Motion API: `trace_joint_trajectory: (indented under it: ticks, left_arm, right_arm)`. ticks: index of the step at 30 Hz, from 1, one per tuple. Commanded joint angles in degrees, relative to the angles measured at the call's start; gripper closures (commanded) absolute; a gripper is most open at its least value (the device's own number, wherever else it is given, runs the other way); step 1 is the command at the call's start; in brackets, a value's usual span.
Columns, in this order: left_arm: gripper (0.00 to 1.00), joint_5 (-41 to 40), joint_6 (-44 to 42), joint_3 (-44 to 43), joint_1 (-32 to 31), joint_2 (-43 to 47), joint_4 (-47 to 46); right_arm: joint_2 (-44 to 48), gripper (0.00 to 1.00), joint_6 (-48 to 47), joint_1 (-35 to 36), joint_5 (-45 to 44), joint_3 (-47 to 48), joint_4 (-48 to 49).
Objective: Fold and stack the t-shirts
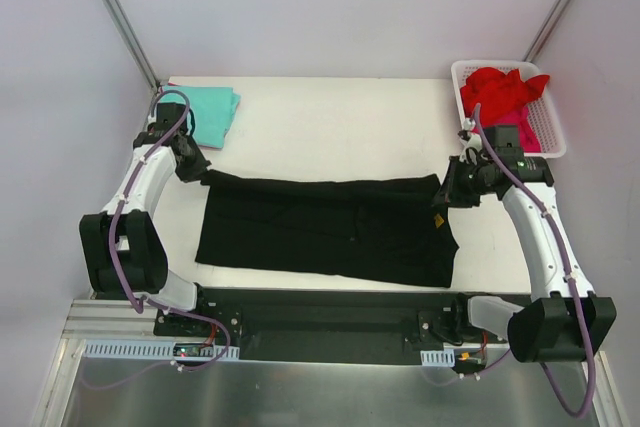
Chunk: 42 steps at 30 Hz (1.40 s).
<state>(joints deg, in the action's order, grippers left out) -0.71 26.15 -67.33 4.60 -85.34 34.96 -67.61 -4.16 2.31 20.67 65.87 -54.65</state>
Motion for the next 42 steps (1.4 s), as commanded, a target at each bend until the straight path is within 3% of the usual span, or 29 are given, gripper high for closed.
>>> trace_joint_trajectory:
  ticks: [1,25,42]
  left_arm:
    - [1.0,-2.63,0.83,2.55,0.5,2.55,-0.94]
    - [1.0,-1.75,1.36,8.71,3.75,5.01,-1.21]
    - [1.0,0.0,2.24,10.64,3.75,4.92,-1.74]
  right_arm:
    - [2.75,0.99,-0.23,2.08,-2.2,-1.7,-1.16]
    - [7.23,0.99,1.96,12.19,-12.05,-14.62,-1.51]
    - [1.44,0.99,7.24,23.71,-22.4,-15.59,-3.53]
